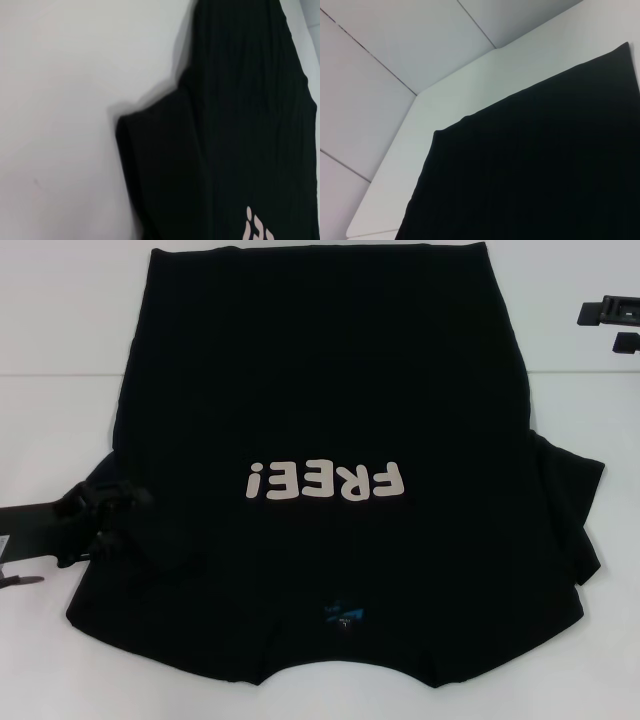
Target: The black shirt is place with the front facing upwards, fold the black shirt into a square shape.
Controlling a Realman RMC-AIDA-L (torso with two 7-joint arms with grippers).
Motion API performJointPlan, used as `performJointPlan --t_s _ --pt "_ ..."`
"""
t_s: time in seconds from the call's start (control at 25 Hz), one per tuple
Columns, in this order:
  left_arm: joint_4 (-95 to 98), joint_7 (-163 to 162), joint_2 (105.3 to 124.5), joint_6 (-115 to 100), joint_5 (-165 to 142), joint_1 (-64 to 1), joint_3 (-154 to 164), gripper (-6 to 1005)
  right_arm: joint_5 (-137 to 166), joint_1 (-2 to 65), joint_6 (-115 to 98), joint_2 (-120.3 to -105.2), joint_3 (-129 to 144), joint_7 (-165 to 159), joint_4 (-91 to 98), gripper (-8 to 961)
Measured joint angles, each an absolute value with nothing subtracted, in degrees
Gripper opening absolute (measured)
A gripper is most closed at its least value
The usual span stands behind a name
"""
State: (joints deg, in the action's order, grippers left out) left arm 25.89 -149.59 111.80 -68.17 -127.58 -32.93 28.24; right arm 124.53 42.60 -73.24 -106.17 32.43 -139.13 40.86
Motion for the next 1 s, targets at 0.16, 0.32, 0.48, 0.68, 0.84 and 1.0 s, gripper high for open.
performJointPlan --t_s 0.16,0.32,0.48,0.68,0.84,1.0 --pt "25.9 -149.8 111.79 -66.6 -127.3 -33.0 27.9 609 124.5 42.6 -73.3 -106.17 32.4 -139.1 40.9 914" --pt "26.0 -149.9 111.92 -65.5 -127.2 -33.4 27.8 599 124.5 42.5 -73.4 -106.17 32.4 -139.1 40.8 914" --pt "26.1 -149.3 112.16 -65.5 -127.3 -33.6 28.1 589 124.5 42.5 -73.5 -106.17 32.4 -139.1 40.8 914" --pt "27.0 -148.6 112.57 -65.9 -126.9 -33.2 27.7 576 124.5 42.3 -73.5 -106.17 32.4 -139.1 40.8 914" --pt "26.9 -148.7 112.59 -65.9 -127.0 -33.2 27.9 451 124.5 42.3 -73.5 -106.17 32.3 -139.1 40.8 914" --pt "26.7 -148.6 112.59 -65.9 -127.4 -33.3 28.1 200 124.5 42.3 -73.6 -106.17 32.2 -139.1 40.8 914"
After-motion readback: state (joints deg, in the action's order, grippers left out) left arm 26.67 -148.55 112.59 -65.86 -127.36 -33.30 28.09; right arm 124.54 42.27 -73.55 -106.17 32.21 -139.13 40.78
